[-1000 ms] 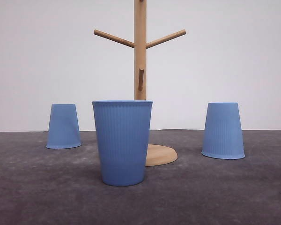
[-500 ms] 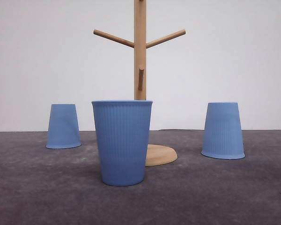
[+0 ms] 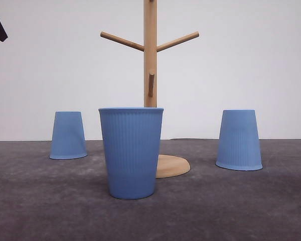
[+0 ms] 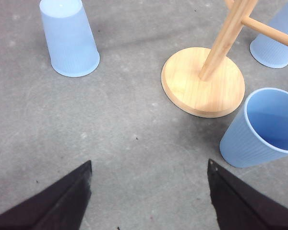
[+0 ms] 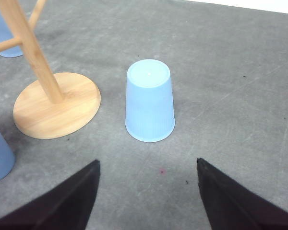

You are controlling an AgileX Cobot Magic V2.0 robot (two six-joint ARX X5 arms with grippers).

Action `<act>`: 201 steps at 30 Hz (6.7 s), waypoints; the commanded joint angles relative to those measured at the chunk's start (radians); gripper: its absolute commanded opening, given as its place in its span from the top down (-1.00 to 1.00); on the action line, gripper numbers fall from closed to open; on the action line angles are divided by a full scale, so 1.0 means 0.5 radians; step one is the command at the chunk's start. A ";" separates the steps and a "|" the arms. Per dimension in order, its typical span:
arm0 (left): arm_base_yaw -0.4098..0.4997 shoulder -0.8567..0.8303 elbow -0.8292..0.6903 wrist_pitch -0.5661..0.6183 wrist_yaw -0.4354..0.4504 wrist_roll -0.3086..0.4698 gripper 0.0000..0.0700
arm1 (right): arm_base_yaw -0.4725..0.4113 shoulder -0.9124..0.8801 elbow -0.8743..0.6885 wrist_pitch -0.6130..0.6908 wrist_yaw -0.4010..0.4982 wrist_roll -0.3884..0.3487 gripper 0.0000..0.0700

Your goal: Place three cups

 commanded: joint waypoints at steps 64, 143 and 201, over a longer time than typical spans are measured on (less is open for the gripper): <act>0.297 2.463 1.315 0.854 0.043 -0.208 -0.09 | 0.031 0.007 0.024 0.043 0.000 -0.008 -0.19; 0.415 0.919 -0.026 2.119 0.929 -2.070 -0.24 | 0.031 0.006 0.024 0.043 -0.059 -0.008 -0.19; 0.078 0.331 -0.027 0.729 0.557 -0.955 -0.11 | 0.031 0.006 0.024 0.042 -0.119 0.017 -0.19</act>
